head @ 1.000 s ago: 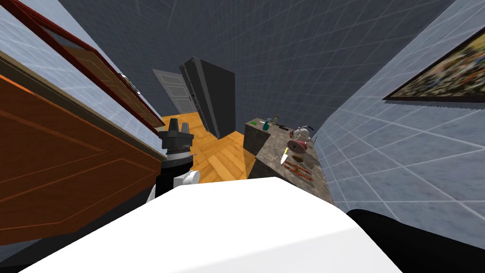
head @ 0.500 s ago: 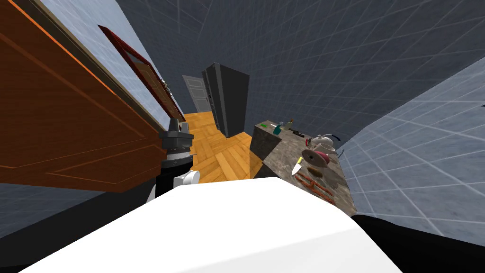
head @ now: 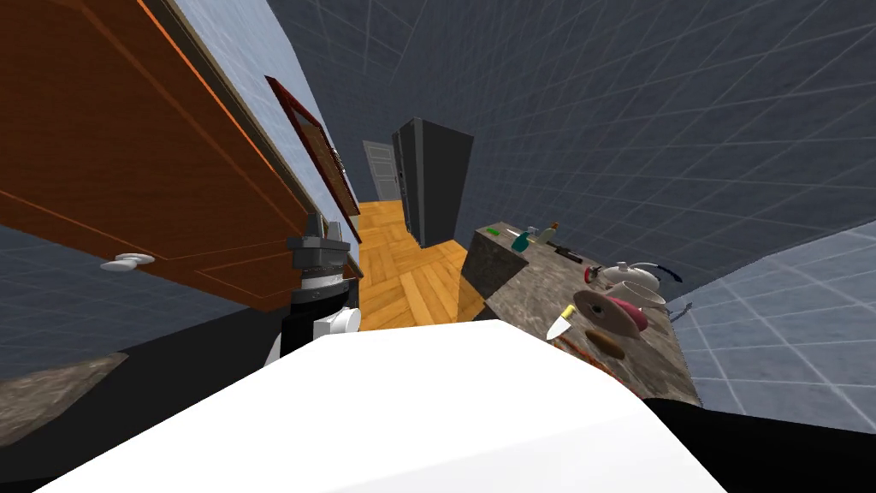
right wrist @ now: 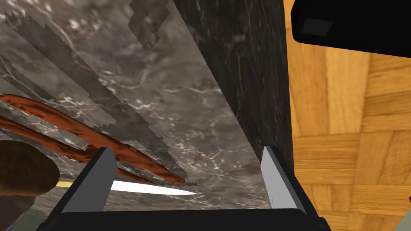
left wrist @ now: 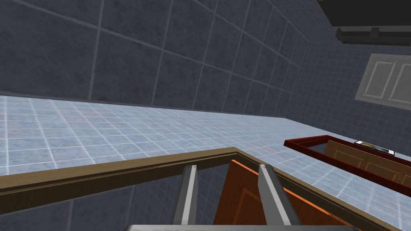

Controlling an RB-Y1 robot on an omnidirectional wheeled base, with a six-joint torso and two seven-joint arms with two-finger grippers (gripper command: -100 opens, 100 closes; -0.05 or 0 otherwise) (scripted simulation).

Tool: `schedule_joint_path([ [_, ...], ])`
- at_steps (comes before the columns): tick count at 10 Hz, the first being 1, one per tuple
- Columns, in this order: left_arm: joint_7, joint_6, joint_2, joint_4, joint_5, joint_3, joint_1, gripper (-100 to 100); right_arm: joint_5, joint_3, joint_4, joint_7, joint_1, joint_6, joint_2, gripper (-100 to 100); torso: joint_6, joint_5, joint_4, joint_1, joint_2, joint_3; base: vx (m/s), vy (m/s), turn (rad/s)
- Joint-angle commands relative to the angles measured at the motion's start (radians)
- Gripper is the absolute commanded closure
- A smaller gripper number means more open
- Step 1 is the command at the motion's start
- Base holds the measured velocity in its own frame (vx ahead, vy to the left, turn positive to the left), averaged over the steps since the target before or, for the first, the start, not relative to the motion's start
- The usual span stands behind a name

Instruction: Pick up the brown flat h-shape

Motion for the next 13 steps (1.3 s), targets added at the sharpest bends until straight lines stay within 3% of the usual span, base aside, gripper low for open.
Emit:
schedule_joint_path([
  [1,0.0,0.0,0.0,0.0,0.0,0.0,0.0,0,0.035,0.002,0.016,0.012,0.044,0.023,-0.036,-100,0.0,0.0,0.0,0.0,0.0,0.0,0.016,-0.04,0.342],
  [5,0.0,0.0,0.0,0.0,0.0,0.0,0.0,0,0.106,0.027,0.072,0.048,0.102,0.038,-0.1,-100,0.0,-0.001,0.0,-0.002,0.0,0.0,0.014,-0.059,0.282],
  [6,0.0,0.0,0.0,0.0,0.0,0.0,0.0,0,0.121,0.045,0.08,0.056,0.105,0.036,-0.114,-100,0.0,-0.001,0.0,-0.004,0.0,0.0,0.008,-0.101,0.33],
  [7,0.0,0.0,0.0,0.0,0.0,0.0,0.0,0,0.111,0.036,0.073,0.05,0.101,0.039,-0.103,-100,0.0,-0.001,0.0,-0.005,0.0,0.0,0.004,-0.049,0.064],
  [8,0.0,0.0,0.0,0.0,0.0,0.0,0.0,0,0.112,0.037,0.075,0.052,0.101,0.037,-0.105,0,0.002,-0.001,0.0,-0.002,0.0,0.0,0.001,-0.01,-0.008],
  [9,0.0,0.0,0.0,0.0,0.0,0.0,0.0,0,0.112,0.059,0.1,0.059,0.071,0.039,-0.1,-100,0.002,0.0,0.0,0.001,0.001,0.0,0.003,-0.003,0.054],
  [12,0.0,0.0,0.0,0.0,0.0,0.0,0.0,0,0.113,0.103,0.151,0.072,0.011,0.041,-0.089,-100,0.002,0.0,0.0,0.002,0.0,0.0,0.006,0.0,0.05],
  [13,0.0,0.0,0.0,0.0,0.0,0.0,0.0,0,0.112,0.094,0.141,0.067,0.022,0.04,-0.093,-100,0.002,0.0,0.0,0.002,0.001,0.0,0.0,0.0,0.0],
])
